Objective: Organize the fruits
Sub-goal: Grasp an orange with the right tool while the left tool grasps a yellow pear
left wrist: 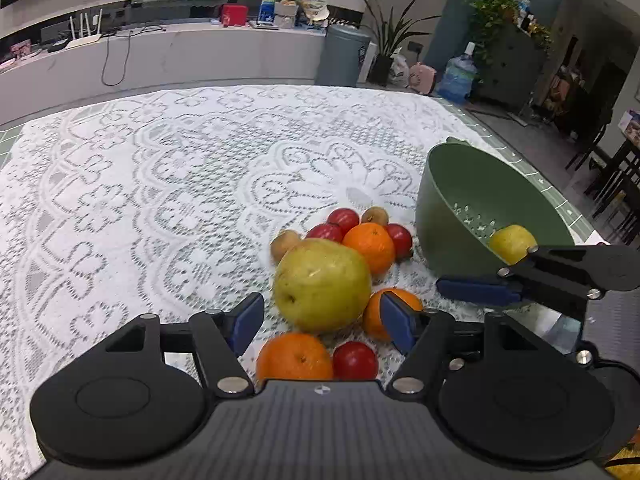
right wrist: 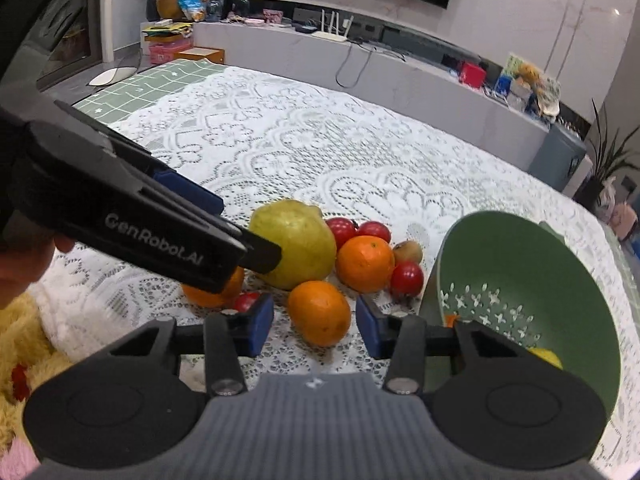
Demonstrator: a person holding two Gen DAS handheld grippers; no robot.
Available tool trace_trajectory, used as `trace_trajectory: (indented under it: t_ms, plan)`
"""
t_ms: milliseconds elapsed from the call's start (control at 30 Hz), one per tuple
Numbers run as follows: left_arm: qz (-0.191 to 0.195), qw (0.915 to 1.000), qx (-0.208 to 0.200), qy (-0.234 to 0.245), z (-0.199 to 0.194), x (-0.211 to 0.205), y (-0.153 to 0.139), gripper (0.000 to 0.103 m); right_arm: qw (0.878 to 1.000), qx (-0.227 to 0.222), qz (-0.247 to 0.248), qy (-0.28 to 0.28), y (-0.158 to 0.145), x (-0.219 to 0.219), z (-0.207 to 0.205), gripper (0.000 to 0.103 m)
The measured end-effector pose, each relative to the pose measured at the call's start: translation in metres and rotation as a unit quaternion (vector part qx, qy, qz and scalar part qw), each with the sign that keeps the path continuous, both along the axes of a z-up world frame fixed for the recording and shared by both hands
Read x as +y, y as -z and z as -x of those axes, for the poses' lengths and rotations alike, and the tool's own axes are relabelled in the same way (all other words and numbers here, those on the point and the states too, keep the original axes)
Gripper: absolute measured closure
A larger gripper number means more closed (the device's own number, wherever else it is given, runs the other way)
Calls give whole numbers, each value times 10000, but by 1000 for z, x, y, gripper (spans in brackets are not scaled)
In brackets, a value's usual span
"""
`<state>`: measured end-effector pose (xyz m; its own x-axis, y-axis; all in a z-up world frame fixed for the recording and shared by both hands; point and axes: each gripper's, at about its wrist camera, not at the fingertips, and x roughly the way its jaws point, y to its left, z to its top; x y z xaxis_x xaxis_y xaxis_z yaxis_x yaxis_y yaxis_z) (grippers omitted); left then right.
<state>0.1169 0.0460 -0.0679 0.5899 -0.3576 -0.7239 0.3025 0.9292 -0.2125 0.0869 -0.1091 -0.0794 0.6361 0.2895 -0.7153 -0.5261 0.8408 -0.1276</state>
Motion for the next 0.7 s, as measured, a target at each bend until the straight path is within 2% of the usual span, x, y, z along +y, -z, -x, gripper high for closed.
trace_trajectory:
  t_ms: [233, 400, 700]
  plan:
    - [138, 9997, 184, -52, -12, 2, 10, 22, 9995, 279, -13, 115, 9, 6, -15, 60]
    - [375, 9988, 310, -84, -21, 3, 15, 22, 9987, 458, -5, 213, 14, 8, -23, 60]
    - [454, 9976, 503, -106, -32, 1, 26, 24, 9988, 416, 96, 258, 16, 11, -25, 61]
